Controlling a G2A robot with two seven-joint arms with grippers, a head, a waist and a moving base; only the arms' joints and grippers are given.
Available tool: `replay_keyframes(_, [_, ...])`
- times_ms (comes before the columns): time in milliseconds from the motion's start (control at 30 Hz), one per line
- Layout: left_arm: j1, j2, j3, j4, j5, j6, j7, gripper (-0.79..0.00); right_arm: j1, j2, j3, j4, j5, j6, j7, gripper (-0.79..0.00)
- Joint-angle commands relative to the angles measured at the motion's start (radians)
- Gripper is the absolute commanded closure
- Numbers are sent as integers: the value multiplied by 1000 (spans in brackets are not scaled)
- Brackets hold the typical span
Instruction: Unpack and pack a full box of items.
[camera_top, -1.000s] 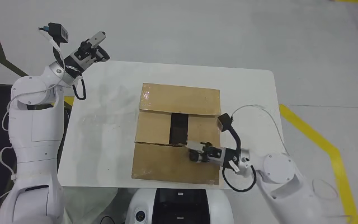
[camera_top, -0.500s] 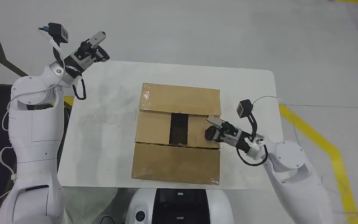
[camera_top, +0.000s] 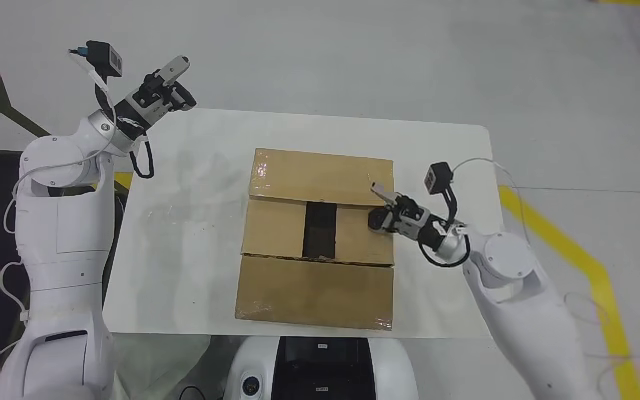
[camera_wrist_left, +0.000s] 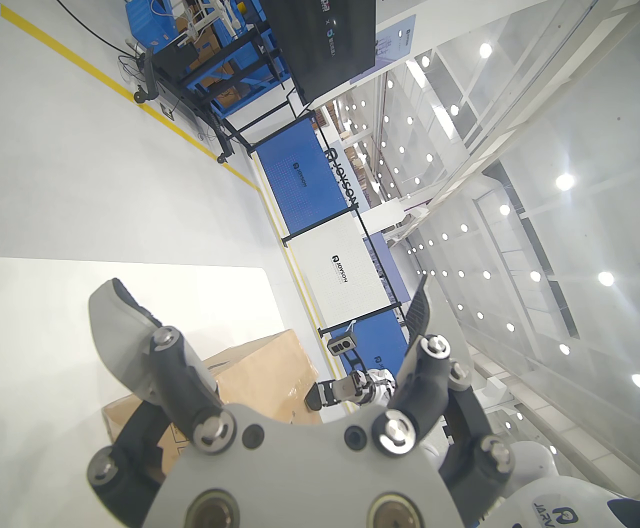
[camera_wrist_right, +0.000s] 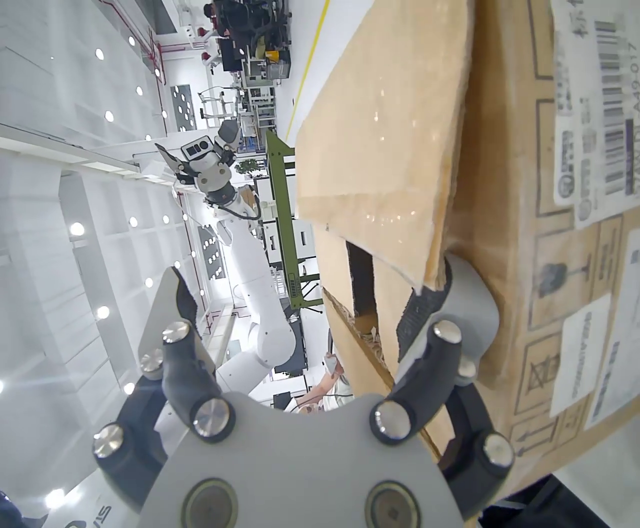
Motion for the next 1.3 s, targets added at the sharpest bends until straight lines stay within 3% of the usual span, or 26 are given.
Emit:
replay_keyframes(0, [0,0,0,0,0,0,0,-785,18,-2,-7,4,-9,-8,-6,-785])
replay_keyframes(367, [0,0,0,0,0,0,0,-785,104,-11,-13,21,-1,-65,-43,-785])
replay_keyframes(867, [0,0,0,0,0,0,0,-785,260,-40,-78,149,15,-129,-115,-785])
replay_keyframes(1267, [0,0,0,0,0,0,0,-785,414,-73,-169,255,-94,-74,-229,-785])
